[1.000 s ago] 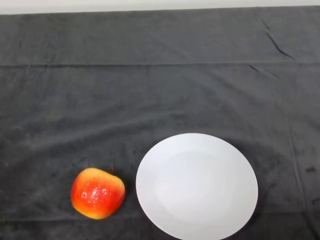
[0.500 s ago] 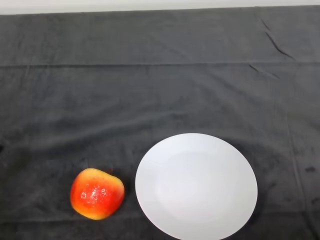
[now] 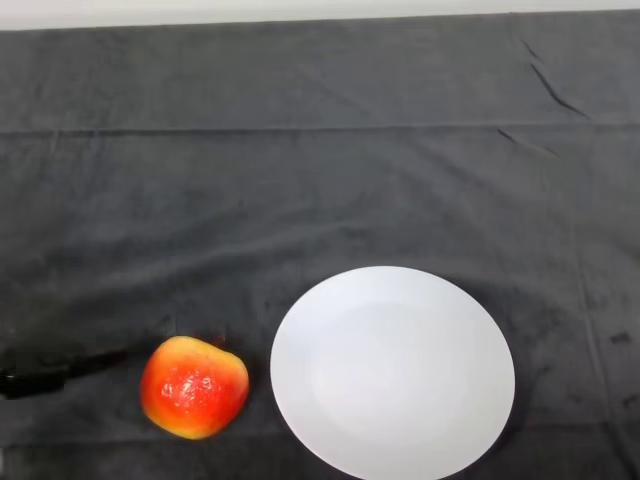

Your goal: Move the apple to the plate

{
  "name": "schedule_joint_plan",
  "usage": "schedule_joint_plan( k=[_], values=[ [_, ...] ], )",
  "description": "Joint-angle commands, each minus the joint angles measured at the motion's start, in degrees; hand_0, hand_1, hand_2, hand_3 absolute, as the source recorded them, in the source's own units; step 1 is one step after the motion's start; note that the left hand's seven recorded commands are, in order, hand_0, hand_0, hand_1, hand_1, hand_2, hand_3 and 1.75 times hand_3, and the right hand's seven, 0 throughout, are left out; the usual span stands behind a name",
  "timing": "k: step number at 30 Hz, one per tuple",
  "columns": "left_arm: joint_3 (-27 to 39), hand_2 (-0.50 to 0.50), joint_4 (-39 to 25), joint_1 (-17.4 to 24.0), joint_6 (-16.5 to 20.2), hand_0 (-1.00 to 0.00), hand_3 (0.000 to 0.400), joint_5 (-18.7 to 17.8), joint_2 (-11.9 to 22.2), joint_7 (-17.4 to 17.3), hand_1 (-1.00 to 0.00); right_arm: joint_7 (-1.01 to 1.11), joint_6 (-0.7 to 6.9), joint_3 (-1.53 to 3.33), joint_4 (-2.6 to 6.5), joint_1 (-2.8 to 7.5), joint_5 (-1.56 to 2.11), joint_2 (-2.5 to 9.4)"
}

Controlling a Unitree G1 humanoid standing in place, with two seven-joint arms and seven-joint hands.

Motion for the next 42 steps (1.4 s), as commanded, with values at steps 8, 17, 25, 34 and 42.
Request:
schedule_joint_plan(
  k=[8,17,25,34,42],
  values=[
    [-5.50,0.00,-7.64,0.77,8.26,0.00,0.000,3.62,5.45,-4.19,0.00,-0.05,-0.31,-1.03,-0.37,0.31,0.90,-0.56],
    [-12.33,0.00,-7.10,-2.66,11.54,0.00,0.000,6.24,4.83,-5.58,0.00,0.01,-0.29,-1.07,-0.21,0.26,0.93,-0.63],
    [-15.75,0.00,-7.60,-4.71,13.46,0.00,0.000,6.90,4.44,-7.75,0.00,0.05,-0.29,-1.09,-0.09,0.22,0.94,-0.68],
    [-18.85,0.00,-3.05,-7.71,11.36,0.00,0.000,7.40,2.89,-8.71,0.00,0.08,-0.30,-1.10,-0.03,0.20,0.95,-0.70],
    [-20.14,0.00,1.82,-9.70,7.82,0.00,0.000,7.30,1.36,-9.02,0.00,0.08,-0.31,-1.08,-0.06,0.21,0.94,-0.68]
  ],
)
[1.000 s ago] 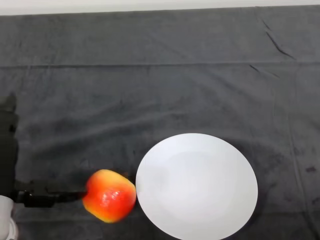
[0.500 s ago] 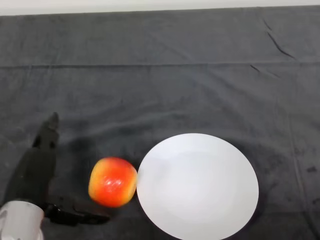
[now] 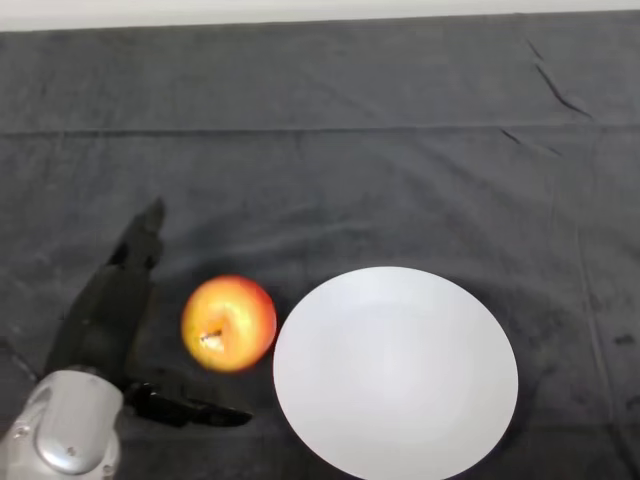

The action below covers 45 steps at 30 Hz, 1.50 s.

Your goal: Move the apple to the plate

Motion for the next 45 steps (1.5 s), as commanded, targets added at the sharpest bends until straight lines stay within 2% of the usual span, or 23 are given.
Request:
schedule_joint_plan(
  k=[1,11,21,22,23,24,25,26,27,38,45],
  values=[
    [-0.34,0.00,2.98,-2.01,-1.83,0.00,0.000,0.66,0.08,-0.47,0.00,0.07,-0.32,-1.07,-0.07,0.21,0.93,-0.67],
    [1.32,0.00,9.75,-3.69,-7.78,0.00,0.000,0.12,-0.80,0.02,0.00,0.04,-0.34,-1.04,-0.20,0.26,0.91,-0.60],
    [2.25,-0.01,15.10,-4.87,-12.62,-0.01,0.005,0.96,-2.81,3.57,0.00,-0.02,-0.35,-1.00,-0.37,0.32,0.89,-0.52],
    [2.26,-0.31,15.44,-4.90,-13.00,-0.64,0.257,1.05,-3.01,3.99,-0.03,-0.03,-0.35,-0.99,-0.39,0.33,0.89,-0.52],
    [2.30,-0.41,15.79,-4.93,-13.39,-1.00,0.400,1.11,-3.18,4.36,-0.18,-0.03,-0.35,-0.99,-0.41,0.34,0.89,-0.51],
    [2.35,-0.30,16.06,-4.96,-13.70,-1.00,0.400,1.14,-3.30,4.66,-0.39,-0.04,-0.35,-0.99,-0.42,0.34,0.89,-0.50],
    [2.40,-0.08,16.31,-4.95,-14.03,-1.00,0.400,1.17,-3.42,4.99,-0.84,-0.04,-0.35,-0.98,-0.44,0.35,0.89,-0.49],
    [2.44,-0.01,16.46,-4.93,-14.27,-1.00,0.400,1.19,-3.50,5.25,-0.97,-0.05,-0.35,-0.98,-0.45,0.35,0.89,-0.49],
    [2.47,0.00,16.59,-4.91,-14.50,-1.00,0.400,1.22,-3.60,5.55,-1.00,-0.06,-0.35,-0.98,-0.47,0.36,0.89,-0.48],
    [2.36,0.00,17.03,-5.18,-15.42,-1.00,0.400,1.34,-3.95,7.42,-1.00,-0.11,-0.34,-0.95,-0.59,0.40,0.89,-0.43],
    [3.13,0.00,13.26,-5.99,-12.32,-1.00,0.400,1.21,-3.40,7.05,-1.00,-0.13,-0.33,-0.95,-0.63,0.41,0.90,-0.42]
  ],
)
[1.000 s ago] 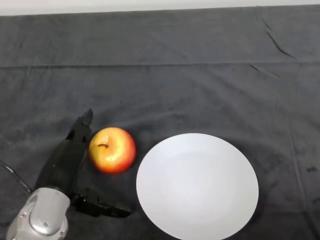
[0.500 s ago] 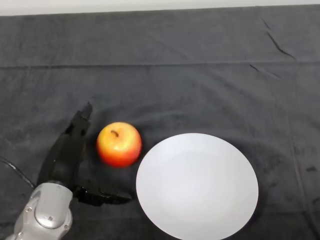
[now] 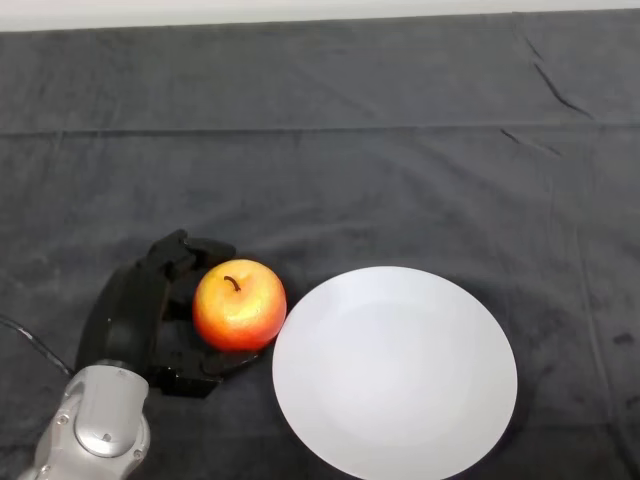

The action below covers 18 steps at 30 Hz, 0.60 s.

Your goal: Move the apple to the plate

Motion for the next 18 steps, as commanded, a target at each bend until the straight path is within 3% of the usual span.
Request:
schedule_joint_plan(
  k=[1,10,18],
  values=[
    [2.51,0.00,-2.27,-2.16,1.62,-1.00,0.400,1.19,0.64,0.43,-1.00,-0.13,-0.33,-0.95,-0.63,0.41,0.90,-0.42],
    [3.07,0.00,-12.10,-3.89,8.59,-1.00,0.400,2.81,1.56,-0.07,-1.00,-0.12,-0.31,-0.97,-0.56,0.39,0.92,-0.47],
    [-0.73,0.00,-14.41,-7.19,11.35,-1.00,0.400,6.28,1.37,0.59,-1.00,-0.08,-0.30,-0.99,-0.42,0.34,0.94,-0.53]
  ],
)
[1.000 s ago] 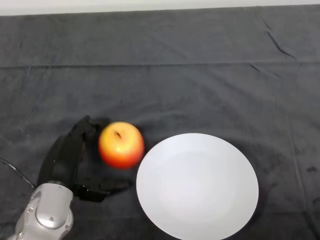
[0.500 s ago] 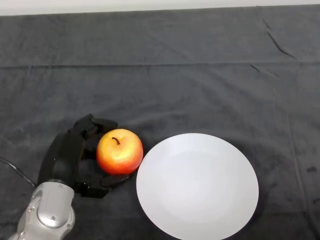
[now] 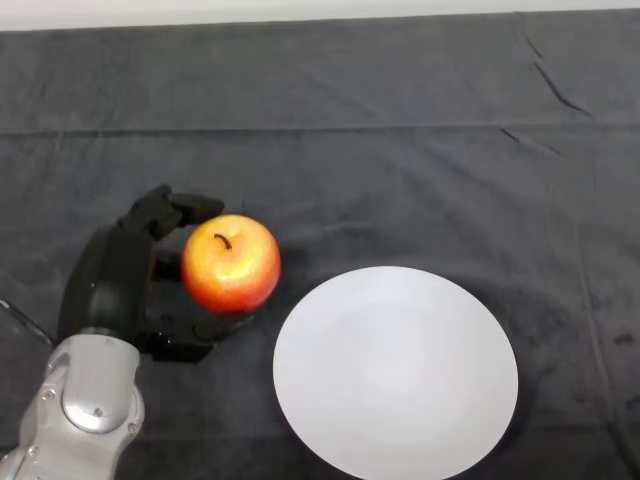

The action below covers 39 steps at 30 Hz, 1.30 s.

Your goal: Move the apple to the plate

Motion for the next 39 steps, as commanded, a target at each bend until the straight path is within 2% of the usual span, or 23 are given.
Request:
schedule_joint_plan(
  k=[1,9,20,27,39],
  values=[
    [-2.10,0.00,-2.88,-3.41,1.13,-1.00,0.400,2.11,1.25,0.59,-1.00,-0.07,-0.30,-0.98,-0.41,0.33,0.94,-0.53],
    [-8.54,0.00,0.82,-8.01,1.46,-1.00,0.400,4.90,-0.22,0.77,-1.00,-0.03,-0.29,-1.01,-0.28,0.28,0.96,-0.59],
    [-16.87,0.00,6.05,-11.46,0.48,-1.00,0.400,6.03,-2.14,-0.52,-1.00,0.03,-0.30,-1.03,-0.15,0.24,0.97,-0.65],
    [-21.28,0.00,6.31,-12.43,1.13,-1.00,0.400,6.04,-2.02,-3.06,-1.00,0.06,-0.30,-1.04,-0.07,0.22,0.97,-0.68],
    [-26.63,0.00,5.35,-13.31,1.26,-1.00,0.400,6.12,0.24,-8.69,-1.00,0.11,-0.31,-1.06,0.07,0.17,0.97,-0.74]
  ],
)
